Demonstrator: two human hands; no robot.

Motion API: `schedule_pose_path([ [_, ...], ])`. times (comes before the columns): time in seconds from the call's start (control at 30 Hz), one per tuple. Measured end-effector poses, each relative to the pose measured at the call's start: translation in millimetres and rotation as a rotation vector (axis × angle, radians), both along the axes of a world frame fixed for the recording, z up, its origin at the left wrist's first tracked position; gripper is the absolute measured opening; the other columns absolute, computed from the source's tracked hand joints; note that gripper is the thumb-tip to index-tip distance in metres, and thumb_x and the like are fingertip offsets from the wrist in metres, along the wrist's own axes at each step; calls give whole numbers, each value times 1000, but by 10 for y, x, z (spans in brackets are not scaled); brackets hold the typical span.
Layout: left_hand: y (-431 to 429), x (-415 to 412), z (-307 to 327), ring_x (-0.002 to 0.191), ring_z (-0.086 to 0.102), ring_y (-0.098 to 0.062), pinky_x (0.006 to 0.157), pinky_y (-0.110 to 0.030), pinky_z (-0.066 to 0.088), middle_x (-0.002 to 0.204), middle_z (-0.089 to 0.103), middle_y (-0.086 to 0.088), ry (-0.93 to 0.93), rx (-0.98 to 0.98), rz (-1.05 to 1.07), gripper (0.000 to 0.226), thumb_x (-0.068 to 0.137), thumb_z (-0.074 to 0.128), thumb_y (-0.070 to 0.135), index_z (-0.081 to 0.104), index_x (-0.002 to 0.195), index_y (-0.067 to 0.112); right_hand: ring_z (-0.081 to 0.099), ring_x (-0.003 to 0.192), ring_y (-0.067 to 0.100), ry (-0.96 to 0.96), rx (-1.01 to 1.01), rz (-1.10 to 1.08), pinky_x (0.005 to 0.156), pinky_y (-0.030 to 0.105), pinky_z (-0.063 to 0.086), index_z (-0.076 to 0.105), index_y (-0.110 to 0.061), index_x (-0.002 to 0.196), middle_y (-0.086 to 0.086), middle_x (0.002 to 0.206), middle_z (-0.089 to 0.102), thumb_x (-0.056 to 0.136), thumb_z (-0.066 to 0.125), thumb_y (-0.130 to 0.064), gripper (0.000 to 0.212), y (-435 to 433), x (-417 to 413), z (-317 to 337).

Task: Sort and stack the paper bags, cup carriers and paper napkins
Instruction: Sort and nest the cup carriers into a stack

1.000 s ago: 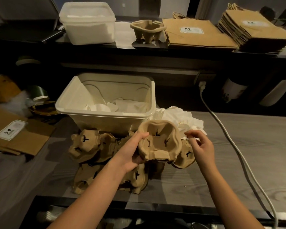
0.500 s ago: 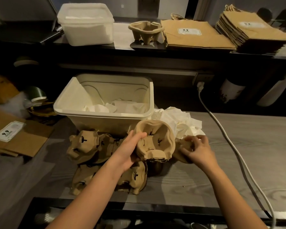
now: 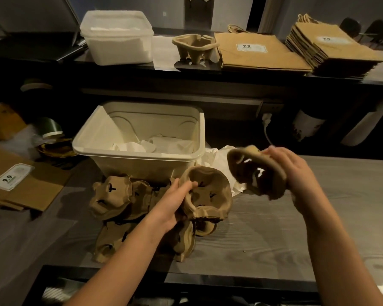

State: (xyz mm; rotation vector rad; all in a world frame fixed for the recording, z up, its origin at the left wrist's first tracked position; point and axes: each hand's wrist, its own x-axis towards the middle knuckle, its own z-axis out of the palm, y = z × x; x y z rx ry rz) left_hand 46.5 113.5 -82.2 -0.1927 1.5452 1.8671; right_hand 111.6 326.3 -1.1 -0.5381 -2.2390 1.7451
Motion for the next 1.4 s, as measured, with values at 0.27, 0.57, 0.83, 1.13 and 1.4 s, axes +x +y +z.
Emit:
schedule_pose_path([
  [0.27, 14, 50, 78, 104, 63, -24, 81, -40, 54, 114, 67, -8, -50, 118, -3, 28, 93, 51, 36, 58, 119, 27, 67, 66, 13, -188, -356, 96, 50, 24, 49, 62, -19, 94, 1, 73, 69, 97, 35, -47, 39, -327, -64, -155],
  [0.57, 28, 116, 180, 101, 67, -20, 69, -33, 56, 112, 69, -5, -42, 208, -26, 39, 92, 50, 38, 54, 127, 23, 61, 96, 9, 106, -145, 34, 67, 23, 52, 55, -31, 109, -7, 111, 60, 93, 50, -32, 17, -197, -69, -174],
  [0.83, 9, 148, 274, 97, 66, -21, 83, -36, 53, 99, 73, -5, -50, 184, -83, 42, 90, 40, 52, 67, 105, 23, 63, 97, 8, 163, -52, 124, 75, 25, 54, 60, -34, 100, -8, 103, 65, 92, 54, -13, 23, -277, -101, -219],
  [1.13, -101, 167, 322, 70, 69, -14, 68, -31, 51, 77, 72, -2, 10, 238, -70, 57, 84, 36, 63, 71, 99, 21, 59, 99, 7, 109, 27, 208, 79, 25, 53, 61, -38, 99, -18, 101, 62, 92, 55, -15, 24, -515, -195, -360],
  [1.4, -329, 177, 397, 99, 65, -22, 77, -34, 52, 103, 71, -7, 78, 234, 50, 48, 81, 44, 56, 68, 106, 22, 59, 94, 1, 156, -56, 246, 71, 16, 50, 61, -36, 98, -15, 102, 62, 99, 39, -30, 23, -663, -258, -422],
])
